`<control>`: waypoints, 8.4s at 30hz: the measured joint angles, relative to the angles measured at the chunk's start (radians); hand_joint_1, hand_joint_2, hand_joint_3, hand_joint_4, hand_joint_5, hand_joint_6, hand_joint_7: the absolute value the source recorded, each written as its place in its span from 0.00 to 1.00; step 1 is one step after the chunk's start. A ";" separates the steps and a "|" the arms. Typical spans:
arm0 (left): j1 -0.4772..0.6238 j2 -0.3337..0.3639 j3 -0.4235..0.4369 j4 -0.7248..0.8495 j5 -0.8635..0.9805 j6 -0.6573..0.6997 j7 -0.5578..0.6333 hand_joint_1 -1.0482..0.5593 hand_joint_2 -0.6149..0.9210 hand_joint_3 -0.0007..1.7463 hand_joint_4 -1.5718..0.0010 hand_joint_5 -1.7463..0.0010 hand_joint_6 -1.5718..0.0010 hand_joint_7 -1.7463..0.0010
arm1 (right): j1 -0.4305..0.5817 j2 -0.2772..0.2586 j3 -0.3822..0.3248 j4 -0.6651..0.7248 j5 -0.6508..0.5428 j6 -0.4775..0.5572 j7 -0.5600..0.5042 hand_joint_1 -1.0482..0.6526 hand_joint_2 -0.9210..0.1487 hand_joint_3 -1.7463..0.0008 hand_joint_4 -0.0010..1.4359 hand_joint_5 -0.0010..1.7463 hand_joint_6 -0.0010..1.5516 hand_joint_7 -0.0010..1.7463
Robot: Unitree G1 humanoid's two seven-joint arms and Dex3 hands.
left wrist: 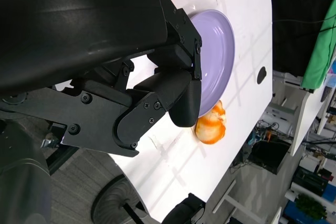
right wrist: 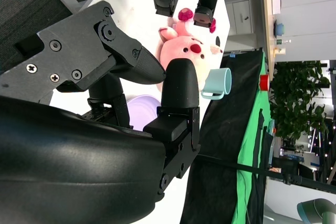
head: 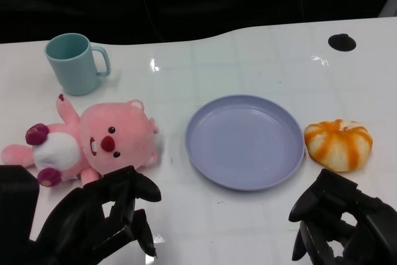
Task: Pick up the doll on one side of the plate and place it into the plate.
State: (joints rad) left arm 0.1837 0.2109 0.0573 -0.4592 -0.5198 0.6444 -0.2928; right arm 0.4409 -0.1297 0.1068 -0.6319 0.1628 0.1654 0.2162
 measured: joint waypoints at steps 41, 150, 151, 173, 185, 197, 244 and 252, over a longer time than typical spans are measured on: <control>0.000 -0.018 0.028 0.020 -0.038 -0.104 -0.041 0.54 0.74 0.67 0.57 0.13 0.56 0.32 | -0.002 0.000 0.002 0.000 -0.005 -0.003 -0.001 0.47 0.29 0.35 0.43 1.00 0.32 0.89; -0.782 0.240 -0.489 1.413 1.247 -0.779 0.538 0.52 1.00 0.20 0.47 0.00 0.63 0.00 | 0.044 0.011 0.049 -0.046 -0.027 0.018 -0.030 0.48 0.31 0.32 0.43 1.00 0.32 0.89; -0.773 0.240 -0.476 1.404 1.231 -0.782 0.543 0.51 0.99 0.24 0.46 0.00 0.63 0.00 | 0.044 0.012 0.051 -0.049 -0.028 0.019 -0.031 0.48 0.31 0.32 0.43 1.00 0.32 0.89; -0.718 0.218 -0.357 0.970 1.135 -0.714 0.447 0.51 0.79 0.47 0.42 0.00 0.59 0.00 | 0.018 0.019 0.065 -0.020 -0.033 0.028 -0.046 0.47 0.29 0.35 0.43 1.00 0.31 0.89; -0.725 0.089 -0.398 0.855 1.139 -0.661 0.354 0.53 0.67 0.65 0.41 0.00 0.55 0.00 | 0.047 0.016 0.061 -0.051 -0.028 0.029 -0.042 0.47 0.29 0.35 0.43 1.00 0.31 0.89; -0.847 -0.029 -0.491 0.950 1.165 -0.605 0.289 0.50 0.78 0.50 0.41 0.00 0.57 0.00 | 0.061 0.014 0.061 -0.069 -0.023 0.034 -0.036 0.47 0.29 0.35 0.43 1.00 0.31 0.89; -0.594 0.159 -0.345 0.511 0.956 -0.706 -0.063 0.15 1.00 0.26 0.83 0.87 0.83 0.95 | 0.045 0.015 0.091 -0.085 -0.033 0.052 -0.052 0.47 0.31 0.34 0.44 1.00 0.32 0.90; -0.341 0.088 -0.177 0.366 0.661 -0.787 -0.019 0.37 1.00 0.14 0.70 0.54 0.58 0.92 | 0.058 0.015 0.094 -0.086 -0.040 0.043 -0.055 0.48 0.33 0.32 0.44 1.00 0.33 0.90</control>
State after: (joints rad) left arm -0.1572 0.2986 -0.1199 -0.0928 0.1411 -0.1431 -0.3117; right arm 0.4992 -0.1148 0.2004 -0.7177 0.1228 0.2089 0.1613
